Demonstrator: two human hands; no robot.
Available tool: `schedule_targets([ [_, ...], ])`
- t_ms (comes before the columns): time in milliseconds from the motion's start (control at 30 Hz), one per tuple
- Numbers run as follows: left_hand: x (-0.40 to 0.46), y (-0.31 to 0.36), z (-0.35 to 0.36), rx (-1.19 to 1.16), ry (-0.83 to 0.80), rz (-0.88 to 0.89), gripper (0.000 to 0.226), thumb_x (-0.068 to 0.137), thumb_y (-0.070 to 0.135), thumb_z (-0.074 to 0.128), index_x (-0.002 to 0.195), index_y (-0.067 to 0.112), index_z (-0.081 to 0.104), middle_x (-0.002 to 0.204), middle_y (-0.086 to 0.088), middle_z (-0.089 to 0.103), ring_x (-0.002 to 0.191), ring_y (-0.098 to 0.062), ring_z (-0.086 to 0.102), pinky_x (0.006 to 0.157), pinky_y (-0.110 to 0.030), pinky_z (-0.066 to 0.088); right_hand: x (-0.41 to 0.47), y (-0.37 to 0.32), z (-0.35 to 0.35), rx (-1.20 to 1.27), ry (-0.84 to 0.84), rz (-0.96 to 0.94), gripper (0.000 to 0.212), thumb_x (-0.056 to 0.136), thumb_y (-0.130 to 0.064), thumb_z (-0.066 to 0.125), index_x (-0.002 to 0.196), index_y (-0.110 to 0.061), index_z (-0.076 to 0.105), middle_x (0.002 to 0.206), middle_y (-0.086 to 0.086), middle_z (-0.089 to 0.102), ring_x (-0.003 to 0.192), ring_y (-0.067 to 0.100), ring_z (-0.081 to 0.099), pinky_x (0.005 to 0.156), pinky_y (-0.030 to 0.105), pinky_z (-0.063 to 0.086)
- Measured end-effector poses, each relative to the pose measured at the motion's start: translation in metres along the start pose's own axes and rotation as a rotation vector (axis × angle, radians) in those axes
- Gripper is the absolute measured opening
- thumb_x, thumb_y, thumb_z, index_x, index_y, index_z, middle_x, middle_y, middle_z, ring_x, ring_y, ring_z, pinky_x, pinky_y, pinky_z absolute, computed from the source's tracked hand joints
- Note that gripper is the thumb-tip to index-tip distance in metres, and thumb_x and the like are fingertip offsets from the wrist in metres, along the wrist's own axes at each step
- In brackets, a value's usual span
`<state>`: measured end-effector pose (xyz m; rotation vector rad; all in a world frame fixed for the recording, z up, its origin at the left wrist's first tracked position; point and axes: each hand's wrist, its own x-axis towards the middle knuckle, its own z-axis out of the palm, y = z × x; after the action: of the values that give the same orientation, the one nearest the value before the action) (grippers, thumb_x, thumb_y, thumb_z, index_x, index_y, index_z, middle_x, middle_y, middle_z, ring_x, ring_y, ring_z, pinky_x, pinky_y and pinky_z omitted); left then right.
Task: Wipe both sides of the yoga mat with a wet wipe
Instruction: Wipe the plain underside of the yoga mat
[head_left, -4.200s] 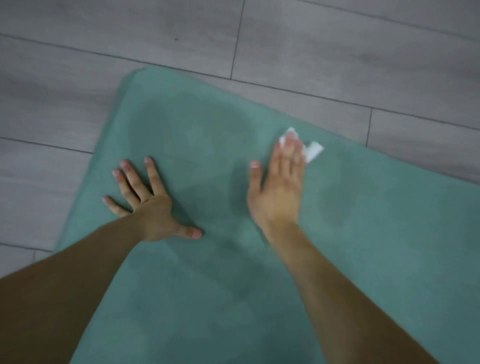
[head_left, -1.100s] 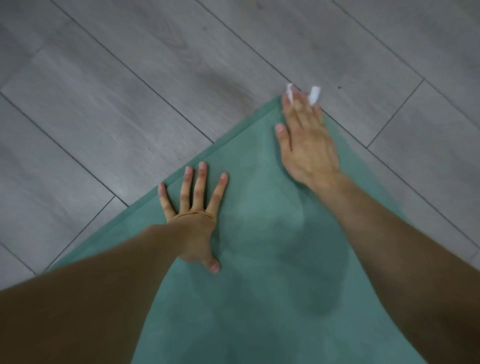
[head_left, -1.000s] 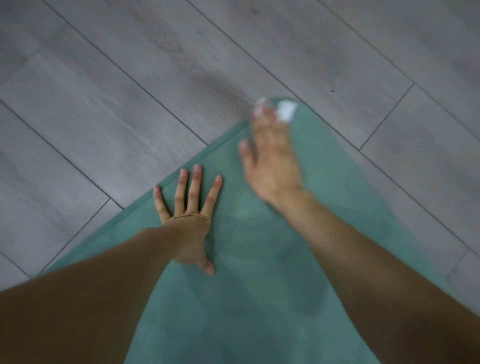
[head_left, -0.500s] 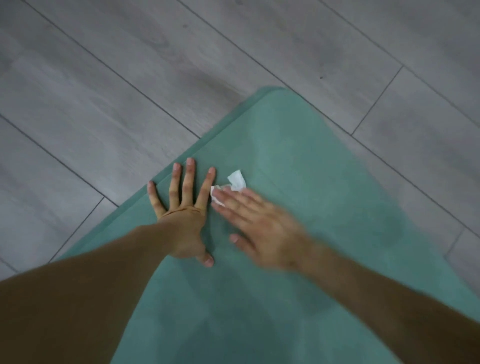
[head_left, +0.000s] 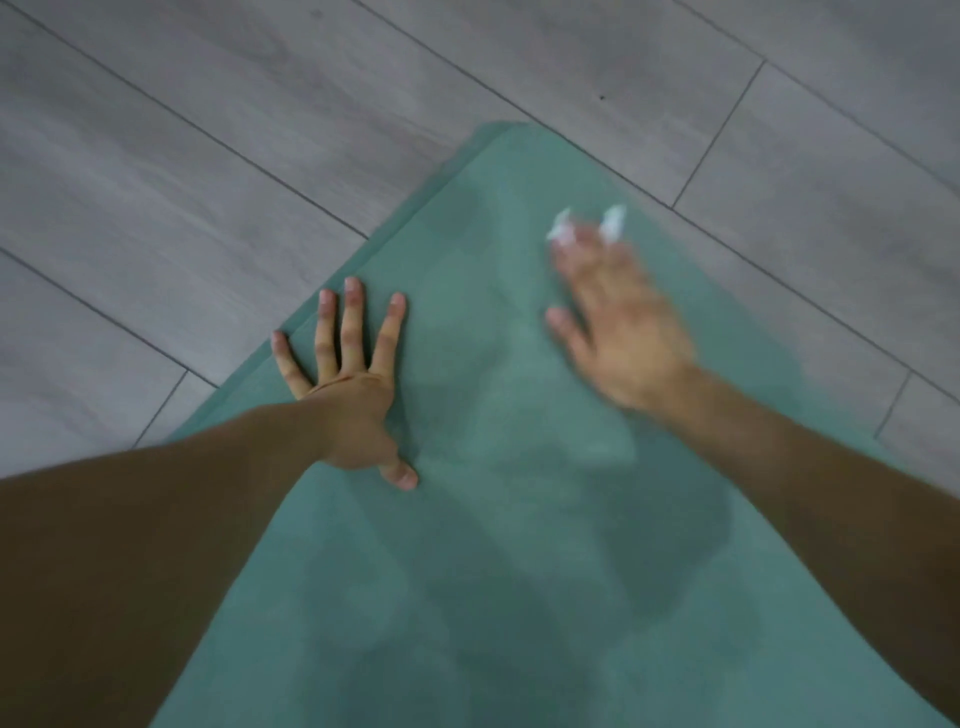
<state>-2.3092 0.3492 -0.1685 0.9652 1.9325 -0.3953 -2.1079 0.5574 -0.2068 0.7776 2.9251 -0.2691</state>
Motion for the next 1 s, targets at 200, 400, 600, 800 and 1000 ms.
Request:
schedule_targets([
  [200,-0.003,0.002,0.0,0.03,0.002,-0.039,0.191,0.029,0.062,0.1,0.138,0.039,-0.055,0.139,-0.005,-0.068,0.137,-0.032,-0.056,0.113,-0.079,-0.014,-0.081,-0.141,0.026,0.223,-0.086,-0.206,0.085,0.107,-0.057,0.043,0.164,0.0,0.02,0.175,0.016,0.007,0.163,0.028,0.0,0.13,0.049,0.016],
  [400,0.0,0.001,0.0,0.014,-0.01,0.004,0.193,0.026,0.062,0.101,0.136,0.041,-0.056,0.138,-0.003,-0.069,0.134,-0.031,-0.059,0.112,-0.079,-0.015,-0.039,-0.022,0.015,0.028,-0.001,-0.04,0.077,0.109,-0.051,0.041,0.167,-0.008,0.015,0.175,0.009,0.012,0.163,0.027,0.007,0.131,0.048,0.015],
  [600,-0.002,0.0,0.001,0.018,-0.016,0.002,0.193,0.026,0.063,0.101,0.134,0.042,-0.057,0.136,-0.002,-0.07,0.134,-0.031,-0.058,0.113,-0.079,-0.014,-0.079,-0.093,0.024,0.226,0.048,0.18,0.082,0.108,-0.055,0.041,0.166,-0.003,0.016,0.176,0.014,0.004,0.163,0.027,0.0,0.13,0.05,0.016],
  [800,-0.001,0.0,0.002,0.014,-0.004,0.02,0.193,0.025,0.063,0.101,0.135,0.044,-0.056,0.138,0.0,-0.069,0.135,-0.03,-0.058,0.113,-0.078,-0.015,-0.113,-0.03,0.02,0.074,-0.104,-0.201,0.071,0.111,-0.048,0.036,0.169,-0.016,0.011,0.177,0.001,0.005,0.163,0.017,0.002,0.131,0.045,0.017],
  [1000,0.002,0.0,0.005,0.028,0.002,0.035,0.193,0.023,0.065,0.1,0.136,0.044,-0.055,0.138,0.001,-0.069,0.135,-0.03,-0.058,0.113,-0.079,-0.013,-0.085,-0.043,0.028,0.2,0.201,0.516,0.08,0.108,-0.054,0.037,0.166,-0.003,0.019,0.175,0.014,0.011,0.163,0.031,0.006,0.13,0.052,0.014],
])
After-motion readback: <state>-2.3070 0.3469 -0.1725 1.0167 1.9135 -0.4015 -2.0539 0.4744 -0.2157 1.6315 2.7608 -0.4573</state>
